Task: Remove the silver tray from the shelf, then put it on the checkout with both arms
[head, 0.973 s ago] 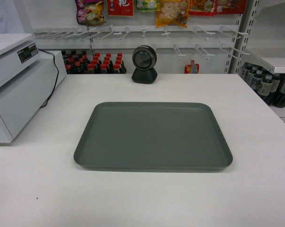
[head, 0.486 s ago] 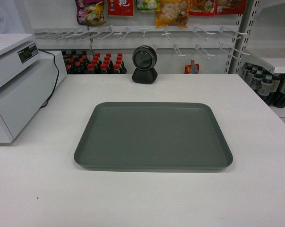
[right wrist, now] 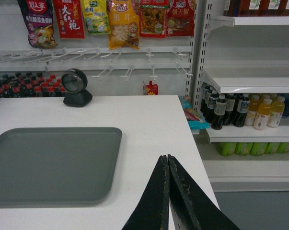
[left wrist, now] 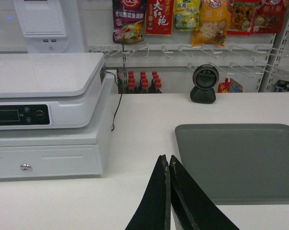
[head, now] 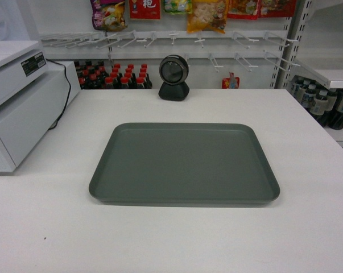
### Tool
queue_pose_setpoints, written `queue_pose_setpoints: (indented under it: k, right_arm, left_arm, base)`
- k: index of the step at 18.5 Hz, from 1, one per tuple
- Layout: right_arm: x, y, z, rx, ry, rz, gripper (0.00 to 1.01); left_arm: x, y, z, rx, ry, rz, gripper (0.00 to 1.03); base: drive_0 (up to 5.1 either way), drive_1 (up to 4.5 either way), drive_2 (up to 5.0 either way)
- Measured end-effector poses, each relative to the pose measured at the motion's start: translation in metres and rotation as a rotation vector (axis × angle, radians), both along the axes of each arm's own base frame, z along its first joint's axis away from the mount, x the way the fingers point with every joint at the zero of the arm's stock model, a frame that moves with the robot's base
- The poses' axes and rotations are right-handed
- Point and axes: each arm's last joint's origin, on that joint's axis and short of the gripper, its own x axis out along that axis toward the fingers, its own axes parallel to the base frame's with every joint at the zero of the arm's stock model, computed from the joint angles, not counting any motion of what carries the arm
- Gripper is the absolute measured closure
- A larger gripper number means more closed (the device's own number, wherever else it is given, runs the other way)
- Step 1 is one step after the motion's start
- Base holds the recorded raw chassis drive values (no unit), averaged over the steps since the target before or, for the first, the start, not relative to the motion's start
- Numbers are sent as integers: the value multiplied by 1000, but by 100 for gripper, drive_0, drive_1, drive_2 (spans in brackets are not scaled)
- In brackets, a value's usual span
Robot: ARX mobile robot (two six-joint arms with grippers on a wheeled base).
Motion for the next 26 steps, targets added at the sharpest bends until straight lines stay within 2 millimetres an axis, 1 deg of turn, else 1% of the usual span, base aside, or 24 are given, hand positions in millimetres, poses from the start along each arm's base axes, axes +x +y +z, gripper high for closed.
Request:
queue_pose_setpoints:
  k: [7, 15, 16, 17, 18, 19, 20, 22, 23, 24, 25, 26]
  right_arm:
    - [-13, 0, 1, 0, -5, 0, 99]
    - [-19, 0, 1, 0, -5, 0, 99]
    - [-22, 0, -1, 0, 12, 0, 99]
    - [-28, 0, -6, -1, 48, 2, 99]
    - [-30, 0, -2, 0, -2, 1, 99]
    - [-30, 0, -1, -1, -8, 1, 99]
    - [-30, 0, -3, 0, 13, 0, 99]
    - [-30, 0, -2, 0, 4, 0, 99]
    - [-30, 0, -3, -1, 6, 1, 97]
    - [-30, 0, -3, -1, 6, 1, 89]
    - [-30, 0, -3, -1, 6, 1, 77]
    - [-30, 0, -3, -1, 6, 1, 70]
  left_arm:
    - [-13, 0, 1, 0, -5, 0, 102]
    - [-19, 0, 1, 0, -6, 0, 102]
    - [-21, 0, -1, 0, 9, 0, 102]
    - [-27, 0, -6, 0, 51, -2, 102]
    - [-30, 0, -4, 0, 18, 3, 102]
    - [-30, 0, 1, 0, -11, 3, 102]
    - [-30, 0, -3, 0, 14, -1, 102]
    - [-30, 0, -3, 0, 7, 0, 102]
    - [-30, 0, -3, 0, 10, 0, 102]
    - [-30, 0, -3, 0, 9, 1, 96]
    - [-30, 0, -3, 0, 9, 0, 85]
    - [-30, 0, -3, 0, 10, 0, 78]
  base:
    - [0, 0, 0]
    - [0, 0, 0]
    - [0, 0, 0]
    - [0, 0, 0]
    - [0, 0, 0]
    - [0, 0, 0]
    - [0, 0, 0]
    - [0, 0, 0]
    - [0, 0, 0]
    - [0, 0, 0]
    - [0, 0, 0]
    - [0, 0, 0]
